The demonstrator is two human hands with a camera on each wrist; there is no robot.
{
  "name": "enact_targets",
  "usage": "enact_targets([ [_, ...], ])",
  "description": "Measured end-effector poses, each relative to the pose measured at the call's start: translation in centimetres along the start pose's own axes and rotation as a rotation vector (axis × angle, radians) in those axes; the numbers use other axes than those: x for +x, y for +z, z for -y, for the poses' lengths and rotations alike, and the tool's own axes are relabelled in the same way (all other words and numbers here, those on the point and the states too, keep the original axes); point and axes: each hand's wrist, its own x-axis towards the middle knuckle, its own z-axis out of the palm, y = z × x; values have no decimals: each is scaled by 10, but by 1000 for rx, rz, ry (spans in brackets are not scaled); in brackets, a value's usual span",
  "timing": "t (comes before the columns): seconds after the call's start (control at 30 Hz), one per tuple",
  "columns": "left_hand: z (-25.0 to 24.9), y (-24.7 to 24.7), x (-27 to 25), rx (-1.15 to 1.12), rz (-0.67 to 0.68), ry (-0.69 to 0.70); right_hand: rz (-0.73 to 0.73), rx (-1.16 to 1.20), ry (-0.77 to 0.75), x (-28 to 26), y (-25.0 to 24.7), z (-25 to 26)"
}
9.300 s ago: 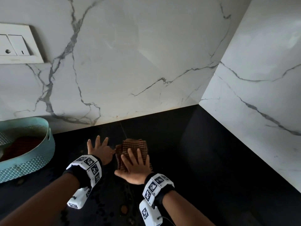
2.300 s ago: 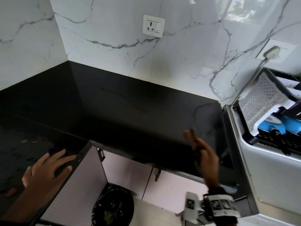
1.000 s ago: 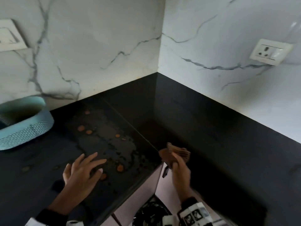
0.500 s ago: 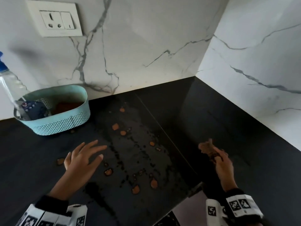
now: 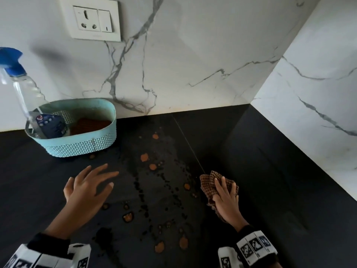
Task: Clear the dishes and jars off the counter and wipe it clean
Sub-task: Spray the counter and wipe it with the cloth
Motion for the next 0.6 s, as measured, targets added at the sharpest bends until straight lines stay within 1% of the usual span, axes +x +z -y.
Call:
enact_targets([
  [0.07,0,-1,5,24,-50,2,4,13,-24,20,-7,7],
  [0.17,-11,-5,21,32,-130,51,1,-15,-63,59,-20,24],
  [0.2,-14,-8,31,33,-178,72,10,-11,-61,72,-25,33],
  [0.27,-13,-15,55,87,-319,115,28,-3,-58,100,-36,51],
  [0.3,-10,-17,69,148,-382,124,39,-2,-55,113,-41,63],
  [0.33,-5,-19,82,217,-418,125,48,-1,-49,125,-46,73],
  [0.37,2,-20,95,282,-418,106,59,5,-42,136,-50,84],
  [0.47,27,-21,124,403,-328,19,64,20,-14,172,-61,116],
  [0.53,37,-21,130,473,-263,18,38,17,1,192,-65,136],
  [0.6,39,-20,132,540,-253,46,23,4,4,213,-67,153],
])
